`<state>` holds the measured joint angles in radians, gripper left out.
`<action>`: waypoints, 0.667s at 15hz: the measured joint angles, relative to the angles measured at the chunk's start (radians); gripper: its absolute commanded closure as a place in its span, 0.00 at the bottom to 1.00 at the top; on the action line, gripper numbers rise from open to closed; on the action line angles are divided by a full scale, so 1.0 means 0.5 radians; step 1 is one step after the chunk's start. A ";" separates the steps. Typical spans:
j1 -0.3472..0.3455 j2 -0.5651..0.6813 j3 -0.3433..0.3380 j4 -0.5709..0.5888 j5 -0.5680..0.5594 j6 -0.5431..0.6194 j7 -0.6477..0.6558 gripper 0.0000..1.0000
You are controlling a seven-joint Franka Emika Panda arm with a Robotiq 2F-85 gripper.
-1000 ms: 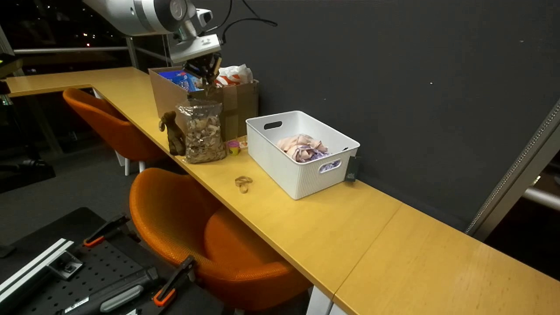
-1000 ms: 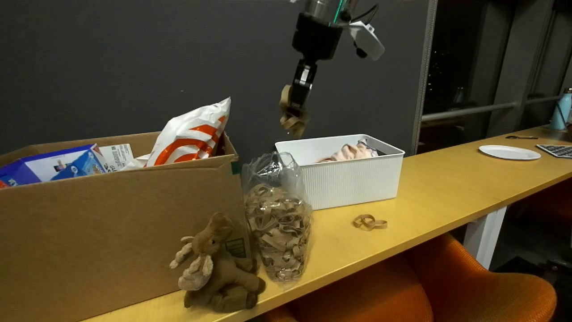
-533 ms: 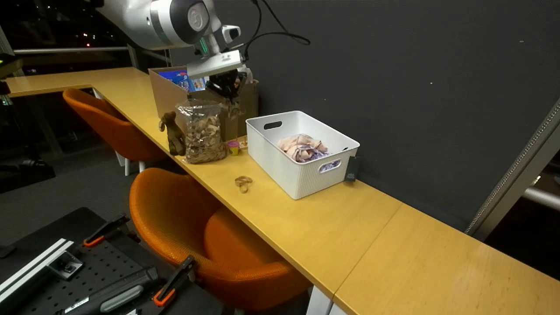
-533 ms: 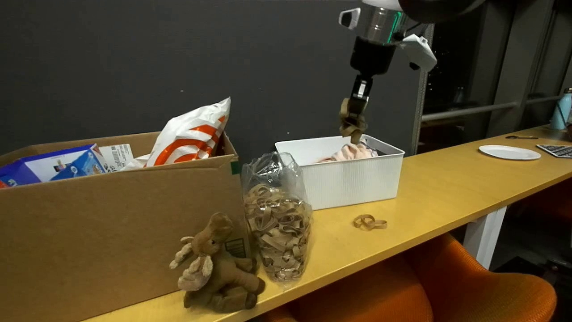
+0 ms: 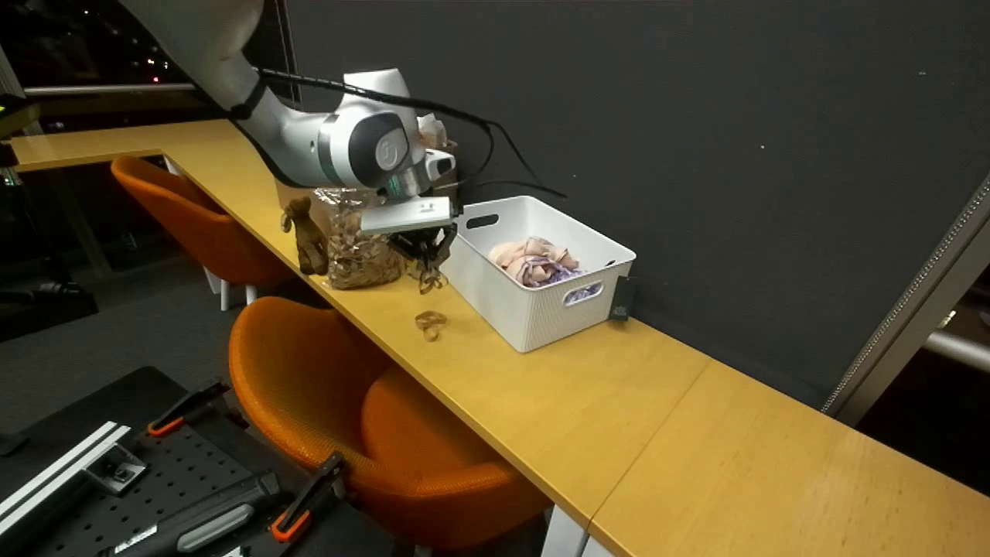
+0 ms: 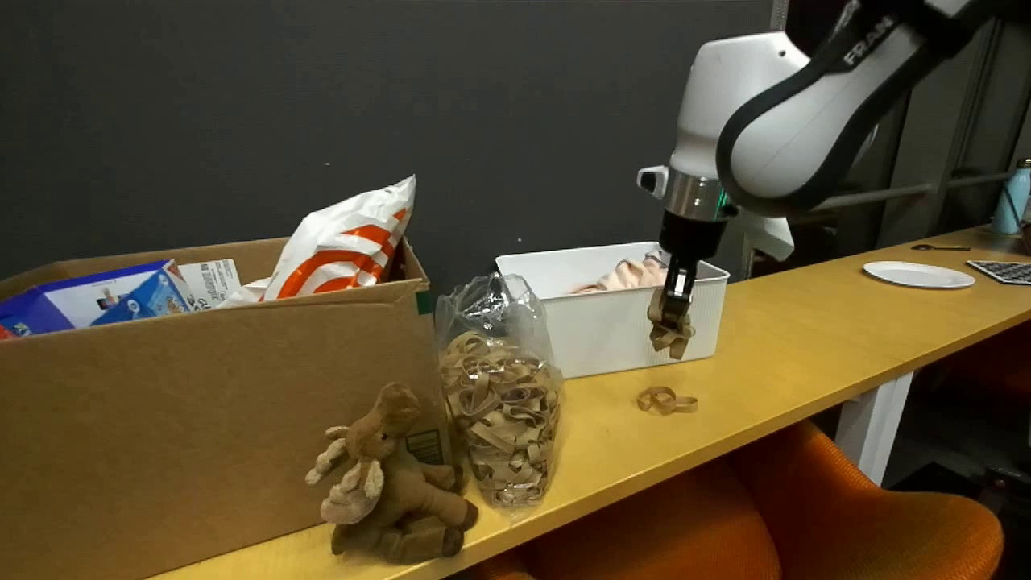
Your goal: Put some rubber bands on the counter
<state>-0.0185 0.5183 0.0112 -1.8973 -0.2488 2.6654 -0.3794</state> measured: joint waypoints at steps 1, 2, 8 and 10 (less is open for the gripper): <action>0.001 0.073 0.007 0.029 0.000 0.040 0.000 0.98; 0.002 0.142 0.017 0.062 0.000 0.076 0.000 0.90; 0.022 0.317 0.079 0.194 0.000 0.168 0.000 0.38; 0.028 0.316 0.092 0.212 0.000 0.168 0.000 0.24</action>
<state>-0.0047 0.6763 0.0570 -1.7912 -0.2488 2.7496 -0.3794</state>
